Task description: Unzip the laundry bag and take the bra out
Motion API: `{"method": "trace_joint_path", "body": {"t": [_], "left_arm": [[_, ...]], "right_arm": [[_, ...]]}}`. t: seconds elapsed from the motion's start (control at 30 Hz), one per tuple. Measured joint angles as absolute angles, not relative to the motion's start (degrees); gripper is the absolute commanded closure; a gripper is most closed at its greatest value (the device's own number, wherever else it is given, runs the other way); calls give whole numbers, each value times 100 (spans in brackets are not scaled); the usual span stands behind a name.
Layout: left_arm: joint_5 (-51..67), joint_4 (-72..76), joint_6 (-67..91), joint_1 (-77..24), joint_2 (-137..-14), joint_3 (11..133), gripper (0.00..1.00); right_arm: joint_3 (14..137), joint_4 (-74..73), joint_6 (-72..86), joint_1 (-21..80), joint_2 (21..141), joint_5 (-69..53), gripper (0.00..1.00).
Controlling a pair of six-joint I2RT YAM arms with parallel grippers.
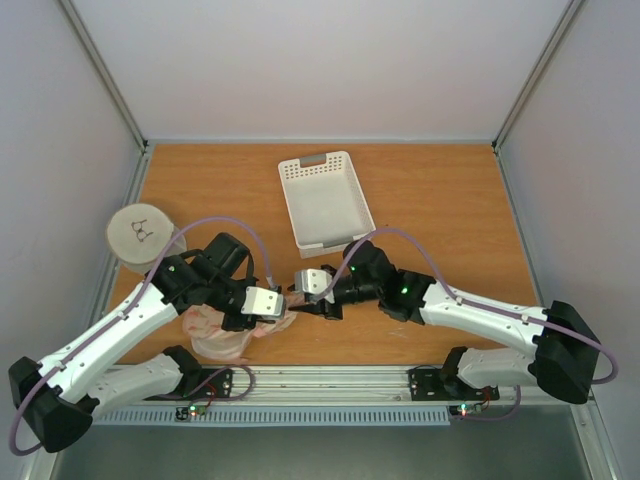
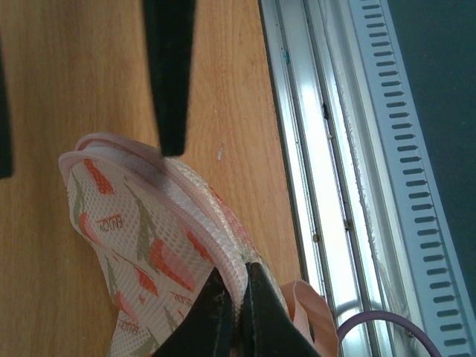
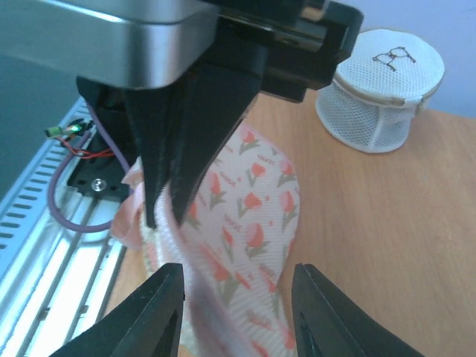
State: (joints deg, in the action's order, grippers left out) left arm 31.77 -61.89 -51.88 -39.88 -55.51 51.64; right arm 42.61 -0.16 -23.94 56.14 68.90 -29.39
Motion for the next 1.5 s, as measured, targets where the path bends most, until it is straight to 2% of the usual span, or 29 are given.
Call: {"method": "trace_joint_path", "body": {"t": [0.2, 0.37, 0.6, 0.73, 0.9, 1.03, 1.13, 1.17, 1.2, 1.27, 1.37, 1.5], "left_arm": [[3181, -6189, -5188, -3988, -5546, 5162, 99], [3214, -6189, -5212, -3988, -5511, 5105, 99], [3223, -6191, -5234, -3988, -5470, 5061, 99], [3223, -6191, -5245, -3988, -5470, 5046, 99], [3212, -6222, -5297, -3988, -5461, 4998, 99], [3179, -6270, -5328, -3988, -5437, 4958, 99], [3146, -6276, -5336, -3986, -5415, 4923, 98], [3148, -6265, -5315, -3983, -5398, 4904, 88], [3148, -6250, -5295, -3983, -5380, 4884, 72], [3146, -6189, -5262, -3988, -5343, 4836, 55], [3105, -5992, -5096, -3988, -5275, 4705, 39], [2912, -5732, -4912, -3988, -5085, 4381, 29]], "right_arm": [[4405, -178, -2941, 5642, 7087, -2923, 59], [4405, -353, -3280, 5710, 7122, -2788, 69], [4617, -569, -3531, 5828, 7435, -2593, 63], [4624, -631, -3656, 5870, 7489, -2567, 77], [4630, -652, -3715, 5955, 7570, -2521, 82], [4630, -670, -3730, 5999, 7616, -2506, 98], [4630, -696, -3682, 6027, 7627, -2482, 99], [4630, -698, -3649, 6034, 7627, -2460, 99], [4622, -690, -3607, 6042, 7625, -2432, 99], [4552, -596, -3463, 6060, 7592, -2353, 99], [4344, -436, -3159, 6042, 7476, -2268, 99], [4045, -178, -2676, 5955, 7325, -2224, 99]]}}
